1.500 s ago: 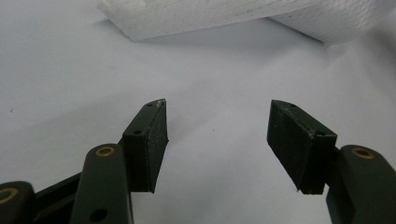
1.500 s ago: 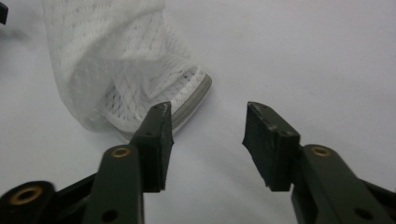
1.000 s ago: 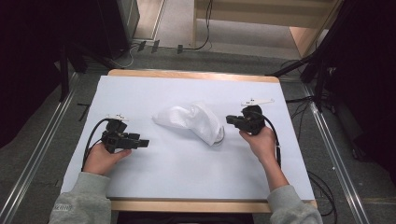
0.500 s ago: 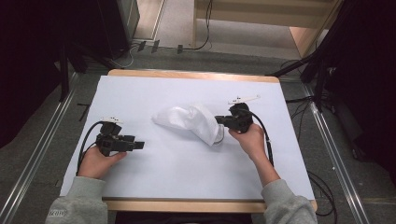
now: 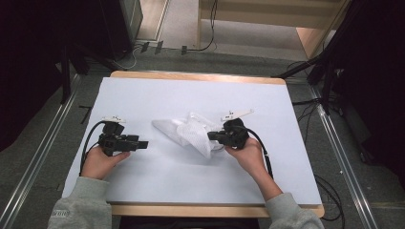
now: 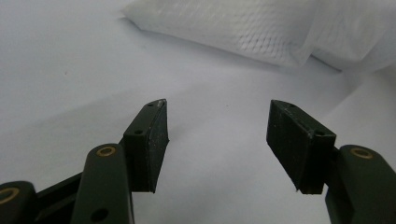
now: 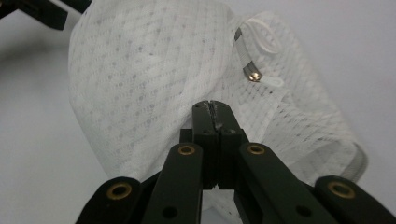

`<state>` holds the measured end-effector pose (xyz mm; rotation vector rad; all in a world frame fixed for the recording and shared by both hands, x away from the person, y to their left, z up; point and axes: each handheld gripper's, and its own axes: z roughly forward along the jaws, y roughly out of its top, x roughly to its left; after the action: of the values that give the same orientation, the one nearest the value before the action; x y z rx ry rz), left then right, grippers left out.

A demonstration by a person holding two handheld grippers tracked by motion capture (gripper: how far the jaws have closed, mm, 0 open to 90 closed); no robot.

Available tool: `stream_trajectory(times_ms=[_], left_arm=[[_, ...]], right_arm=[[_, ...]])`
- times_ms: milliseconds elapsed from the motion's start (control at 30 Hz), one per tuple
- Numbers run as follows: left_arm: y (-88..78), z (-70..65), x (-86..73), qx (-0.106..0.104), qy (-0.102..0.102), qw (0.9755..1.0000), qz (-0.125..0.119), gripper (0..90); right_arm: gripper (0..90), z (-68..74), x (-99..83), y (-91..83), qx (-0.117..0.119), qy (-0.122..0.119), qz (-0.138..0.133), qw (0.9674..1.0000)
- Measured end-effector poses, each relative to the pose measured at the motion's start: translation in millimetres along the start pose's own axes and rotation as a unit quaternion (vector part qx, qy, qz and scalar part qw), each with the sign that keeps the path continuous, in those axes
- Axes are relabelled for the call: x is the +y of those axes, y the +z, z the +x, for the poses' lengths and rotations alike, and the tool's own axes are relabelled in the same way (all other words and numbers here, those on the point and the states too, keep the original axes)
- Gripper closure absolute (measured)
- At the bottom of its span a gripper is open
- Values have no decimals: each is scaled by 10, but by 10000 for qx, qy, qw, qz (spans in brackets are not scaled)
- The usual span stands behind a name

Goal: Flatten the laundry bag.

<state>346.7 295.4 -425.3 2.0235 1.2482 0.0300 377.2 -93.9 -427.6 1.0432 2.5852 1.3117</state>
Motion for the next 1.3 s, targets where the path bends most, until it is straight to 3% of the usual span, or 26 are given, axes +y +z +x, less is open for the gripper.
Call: stream_trajectory(times_ms=[133, 367, 667, 833, 1033, 1133, 1300], left_arm=[[32, -9, 43, -53, 19, 10000, -10, 403], [79, -80, 117, -173, 148, 9997, -18, 409], [125, -244, 225, -395, 379, 9984, -106, 409], [141, -348, 272, -483, 539, 9973, -108, 407], [209, -543, 314, -557, 731, 9958, -47, 387], [255, -613, 319, -549, 823, 9951, 18, 365], [297, -706, 342, -613, 782, 9950, -62, 345]], right_arm=[[900, 147, -42, 55, 65, -113, 81, 9999], [900, 276, -118, 137, 151, -200, 228, 9994], [900, 414, -191, 197, 263, -318, 377, 9984], [873, 443, -184, 137, 235, -352, 333, 9986], [794, 394, -112, -148, 128, -294, 18, 9995], [745, 313, -100, -291, -61, -229, -101, 9997], [642, 27, -152, -418, -420, 33, -223, 9989]])
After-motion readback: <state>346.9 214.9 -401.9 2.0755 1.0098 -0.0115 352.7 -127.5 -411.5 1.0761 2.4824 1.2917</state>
